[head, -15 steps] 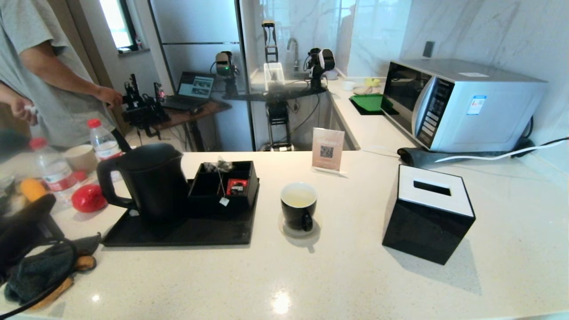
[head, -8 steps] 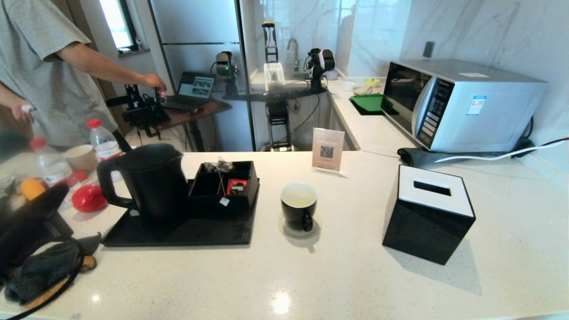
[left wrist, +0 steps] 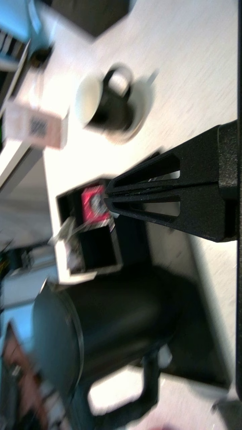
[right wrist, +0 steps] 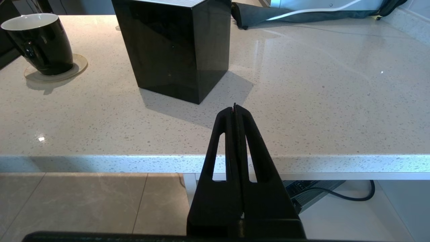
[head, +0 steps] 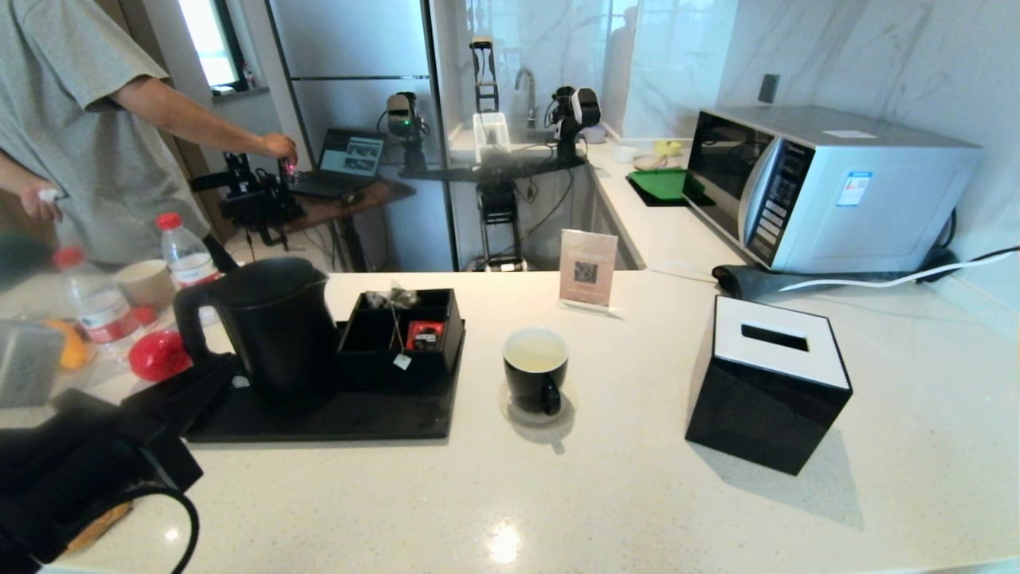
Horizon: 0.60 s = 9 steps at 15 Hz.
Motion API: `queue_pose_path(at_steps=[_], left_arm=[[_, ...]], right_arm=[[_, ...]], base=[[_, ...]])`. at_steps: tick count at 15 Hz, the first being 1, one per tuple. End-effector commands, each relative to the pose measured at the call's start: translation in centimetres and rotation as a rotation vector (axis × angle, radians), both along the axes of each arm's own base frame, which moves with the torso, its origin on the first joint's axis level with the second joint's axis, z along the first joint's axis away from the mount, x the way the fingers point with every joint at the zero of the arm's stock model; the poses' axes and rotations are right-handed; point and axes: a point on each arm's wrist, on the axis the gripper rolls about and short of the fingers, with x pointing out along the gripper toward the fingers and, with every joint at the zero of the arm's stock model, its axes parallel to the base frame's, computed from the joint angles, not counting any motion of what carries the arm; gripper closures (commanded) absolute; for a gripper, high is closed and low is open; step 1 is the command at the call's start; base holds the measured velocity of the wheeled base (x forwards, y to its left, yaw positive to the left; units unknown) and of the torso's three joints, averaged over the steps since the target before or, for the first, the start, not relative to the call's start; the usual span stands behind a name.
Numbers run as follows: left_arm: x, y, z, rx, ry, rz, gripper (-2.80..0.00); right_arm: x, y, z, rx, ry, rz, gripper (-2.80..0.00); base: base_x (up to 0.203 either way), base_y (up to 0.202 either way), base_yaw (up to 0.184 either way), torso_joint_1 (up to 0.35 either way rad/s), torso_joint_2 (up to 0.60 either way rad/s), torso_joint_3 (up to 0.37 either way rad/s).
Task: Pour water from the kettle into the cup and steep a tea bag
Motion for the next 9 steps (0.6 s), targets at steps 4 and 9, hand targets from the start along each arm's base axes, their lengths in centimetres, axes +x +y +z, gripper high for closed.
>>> queue_pose_path(at_steps=[4, 9], left_arm=[[-3.5, -0.5, 2.3, 0.010, 0.137, -0.073, 0.00], [0.0, -1.0, 6.1, 0.019, 0.199, -0.065, 0.00]], right_arm=[[0.0, 0.0, 0.0, 0.001, 0.001, 0.000, 0.00], [0.0, 0.0, 0.0, 0.000, 0.001, 0.001, 0.00]], base=[[0.000, 0.000, 0.000, 0.000, 0.00, 0.000], [0.000, 0.000, 0.000, 0.000, 0.00, 0.000]])
